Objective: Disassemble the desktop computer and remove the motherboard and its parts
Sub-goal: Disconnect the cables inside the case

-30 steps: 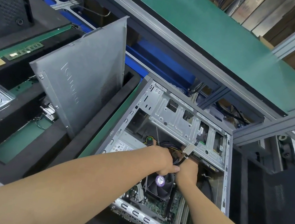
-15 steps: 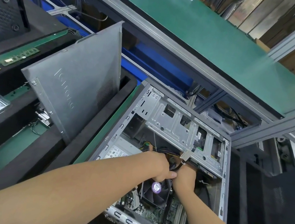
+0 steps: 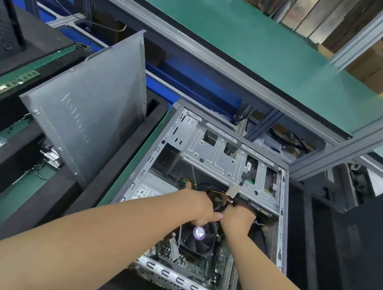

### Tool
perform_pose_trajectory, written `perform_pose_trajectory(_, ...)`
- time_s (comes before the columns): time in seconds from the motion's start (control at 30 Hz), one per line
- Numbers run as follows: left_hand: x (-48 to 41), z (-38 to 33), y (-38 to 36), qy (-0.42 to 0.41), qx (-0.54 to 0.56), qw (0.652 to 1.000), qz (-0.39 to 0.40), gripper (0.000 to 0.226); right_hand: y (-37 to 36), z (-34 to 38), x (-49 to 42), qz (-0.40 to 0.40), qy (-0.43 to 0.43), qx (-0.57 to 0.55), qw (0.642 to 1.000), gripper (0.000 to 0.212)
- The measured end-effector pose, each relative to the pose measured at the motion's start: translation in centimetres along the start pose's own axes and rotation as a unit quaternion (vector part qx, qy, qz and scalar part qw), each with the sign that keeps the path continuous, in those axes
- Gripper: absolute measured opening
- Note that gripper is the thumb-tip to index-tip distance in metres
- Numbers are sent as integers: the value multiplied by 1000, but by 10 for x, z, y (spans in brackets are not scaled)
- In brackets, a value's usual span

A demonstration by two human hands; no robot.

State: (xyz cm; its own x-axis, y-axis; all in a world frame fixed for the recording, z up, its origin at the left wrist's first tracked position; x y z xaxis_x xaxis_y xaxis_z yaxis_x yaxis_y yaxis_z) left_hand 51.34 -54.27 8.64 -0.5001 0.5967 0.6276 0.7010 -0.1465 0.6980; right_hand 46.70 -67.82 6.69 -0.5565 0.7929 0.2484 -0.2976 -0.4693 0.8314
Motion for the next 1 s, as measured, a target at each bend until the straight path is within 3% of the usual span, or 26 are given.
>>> perform_pose_trajectory(0.13, -1, 1, -3, -4, 8, 1000, -15, 51, -3, 3, -1, 47, -24, 2, 999, 19)
perform_pose_trajectory(0.2, 0, 1, -5, -11, -1, 1000, -22, 52, -8, 3, -6, 55, 1, 53, 997, 20)
perform_pose_trajectory(0.27, 2, 2, -7, -11, -15, 999, -26, 50, -12, 7, -4, 66, 53, 17, 996, 26)
perform_pose_trajectory(0.33, 3, 3, -8, -16, -29, 999, -26, 50, -18, 5, -7, 93, 85, 84, 989, 36)
perform_pose_trajectory(0.4, 4, 1, -8, -29, -47, 998, -21, 49, -17, 9, -8, 105, 139, 166, 971, 21)
perform_pose_trajectory(0.47, 6, -1, -6, -45, -68, 996, -23, 47, -19, 14, -14, 113, 162, 225, 954, 24)
perform_pose_trajectory(0.67, 11, -3, -4, -50, -82, 995, -29, 49, -19, 24, -10, 135, 148, 330, 922, 30)
perform_pose_trajectory(0.8, 12, -2, -2, -42, -59, 997, -33, 61, -23, 24, -14, 151, 142, 326, 922, 31)
perform_pose_trajectory(1.0, 10, -2, -5, -42, -70, 996, -32, 58, -25, 25, -13, 125, 166, 343, 916, 24)
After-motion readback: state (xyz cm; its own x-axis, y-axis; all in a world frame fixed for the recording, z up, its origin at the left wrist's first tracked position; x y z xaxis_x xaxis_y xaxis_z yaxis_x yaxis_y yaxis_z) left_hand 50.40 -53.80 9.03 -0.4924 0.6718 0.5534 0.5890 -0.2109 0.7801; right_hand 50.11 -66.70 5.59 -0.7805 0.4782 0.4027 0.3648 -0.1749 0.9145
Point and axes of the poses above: each hand's wrist, its own x-axis away from the middle knuckle, its own y-axis out of the back of the hand, z = x × y, the point moved 7 cm from there along -x, towards the middle knuckle, and after that the axes turned 10 degrees about x, right-handed, at the moved point
